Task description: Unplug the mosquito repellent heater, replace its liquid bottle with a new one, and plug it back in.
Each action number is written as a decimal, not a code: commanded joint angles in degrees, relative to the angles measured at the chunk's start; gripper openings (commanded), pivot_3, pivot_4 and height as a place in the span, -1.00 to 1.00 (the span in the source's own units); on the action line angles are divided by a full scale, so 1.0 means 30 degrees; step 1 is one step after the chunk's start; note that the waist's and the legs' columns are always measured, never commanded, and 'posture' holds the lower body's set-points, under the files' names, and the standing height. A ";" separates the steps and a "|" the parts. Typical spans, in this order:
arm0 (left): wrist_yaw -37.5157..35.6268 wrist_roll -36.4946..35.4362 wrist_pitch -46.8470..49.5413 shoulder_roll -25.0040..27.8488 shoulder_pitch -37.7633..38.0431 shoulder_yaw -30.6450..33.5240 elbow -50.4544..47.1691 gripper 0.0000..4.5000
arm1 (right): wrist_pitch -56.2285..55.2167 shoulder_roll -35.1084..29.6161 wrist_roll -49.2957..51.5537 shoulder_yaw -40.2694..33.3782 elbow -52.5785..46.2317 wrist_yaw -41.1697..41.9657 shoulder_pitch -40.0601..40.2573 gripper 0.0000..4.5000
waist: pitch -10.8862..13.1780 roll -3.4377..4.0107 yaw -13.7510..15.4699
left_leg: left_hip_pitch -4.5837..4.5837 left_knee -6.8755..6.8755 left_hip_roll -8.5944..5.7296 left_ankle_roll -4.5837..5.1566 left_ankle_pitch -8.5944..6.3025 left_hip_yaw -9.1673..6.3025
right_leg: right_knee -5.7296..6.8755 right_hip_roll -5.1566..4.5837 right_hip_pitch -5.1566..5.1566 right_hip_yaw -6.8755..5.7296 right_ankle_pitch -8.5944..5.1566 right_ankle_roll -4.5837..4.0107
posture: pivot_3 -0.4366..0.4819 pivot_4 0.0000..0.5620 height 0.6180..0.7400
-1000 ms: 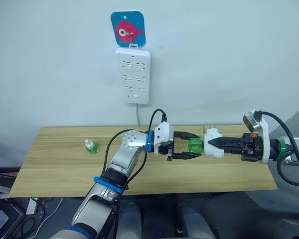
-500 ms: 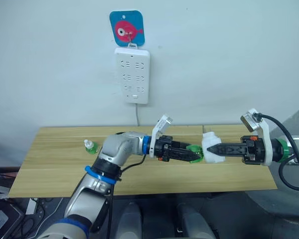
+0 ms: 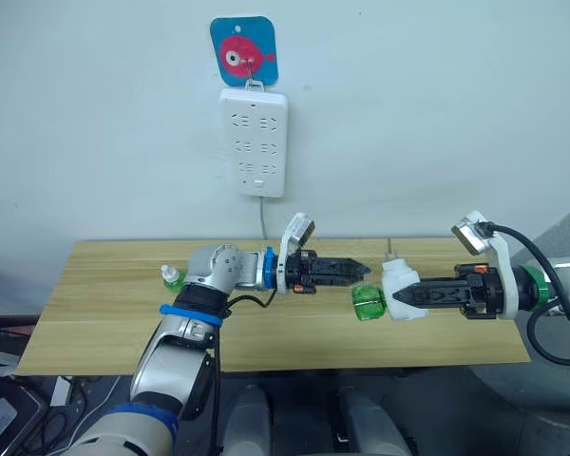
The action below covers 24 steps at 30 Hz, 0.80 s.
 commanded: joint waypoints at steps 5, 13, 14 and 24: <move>-0.2710 0.5730 -1.5278 0.2519 0.2970 -0.1291 -0.7365 0.99 | -0.0765 0.0193 0.2423 -0.1626 0.2552 -0.1766 0.0121 0.35 | -0.0001 0.0009 0.0085 | 0.0002 -0.0020 0.0010 -0.0003 0.0001 0.0049 | 0.0001 -0.0013 -0.0012 0.0043 0.0001 -0.0002 | 0.34 -0.34 1.00; -0.2166 1.0910 -3.5756 0.0949 0.4538 -0.1591 -0.4007 0.99 | -0.1044 0.0327 0.4168 -0.1428 0.3906 -0.3453 -0.0773 0.35 | -0.0004 0.0014 0.0641 | 0.0001 0.0039 -0.0007 -0.0001 0.0000 0.0125 | -0.0024 -0.0044 0.0004 0.0103 0.0022 0.0028 | 0.37 -0.35 1.00; -0.1698 1.1461 -3.7472 0.0749 0.4399 -0.1633 -0.3212 0.99 | -0.1038 0.0357 0.4263 -0.1354 0.3965 -0.3578 -0.0890 0.35 | -0.0005 0.0015 0.0646 | 0.0001 0.0044 -0.0009 0.0000 0.0000 0.0129 | -0.0025 -0.0044 0.0004 0.0112 0.0028 0.0040 | 0.37 -0.34 1.00; 0.5120 1.8044 -4.6277 -0.1105 0.1887 -0.1775 0.3318 0.99 | -0.1341 0.0700 0.6119 -0.0623 0.3073 -0.4879 -0.1439 0.35 | -0.0004 0.0013 0.0658 | -0.0010 0.0052 -0.0014 0.0006 -0.0003 0.0125 | -0.0016 -0.0039 0.0006 0.0117 0.0047 0.0072 | 0.33 -0.31 1.00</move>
